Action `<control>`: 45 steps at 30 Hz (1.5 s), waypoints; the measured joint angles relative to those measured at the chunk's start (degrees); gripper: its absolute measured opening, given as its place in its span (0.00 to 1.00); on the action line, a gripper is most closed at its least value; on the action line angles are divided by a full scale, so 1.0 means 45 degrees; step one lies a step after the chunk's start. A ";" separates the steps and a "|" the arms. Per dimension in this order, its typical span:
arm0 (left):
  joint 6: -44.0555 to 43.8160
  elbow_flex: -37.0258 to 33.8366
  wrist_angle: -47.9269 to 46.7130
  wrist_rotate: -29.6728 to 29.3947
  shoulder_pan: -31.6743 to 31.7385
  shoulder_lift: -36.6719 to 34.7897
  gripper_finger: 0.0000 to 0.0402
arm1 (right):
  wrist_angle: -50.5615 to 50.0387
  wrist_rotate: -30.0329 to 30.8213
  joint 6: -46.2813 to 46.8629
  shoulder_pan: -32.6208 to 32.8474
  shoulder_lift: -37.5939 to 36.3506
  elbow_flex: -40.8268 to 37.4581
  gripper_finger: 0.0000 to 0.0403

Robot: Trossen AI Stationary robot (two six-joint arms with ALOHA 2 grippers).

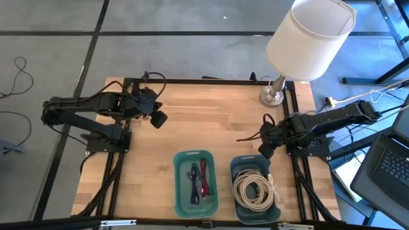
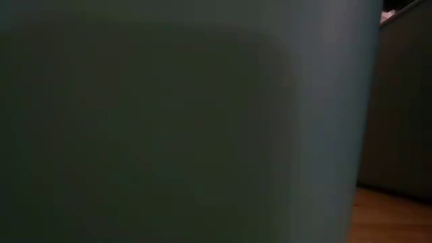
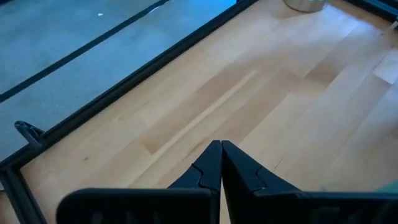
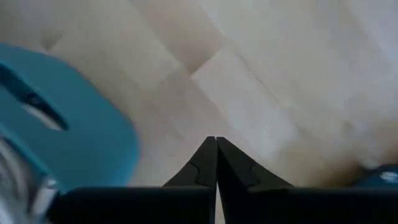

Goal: Pick and place USB-C Cables
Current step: Adjust the bins, then return to Home Position

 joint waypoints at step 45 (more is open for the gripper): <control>0.0154 0.0000 -0.0566 0.0168 0.0002 0.0002 0.01 | -0.1535 0.1321 0.5254 0.3209 0.0704 -0.0231 0.00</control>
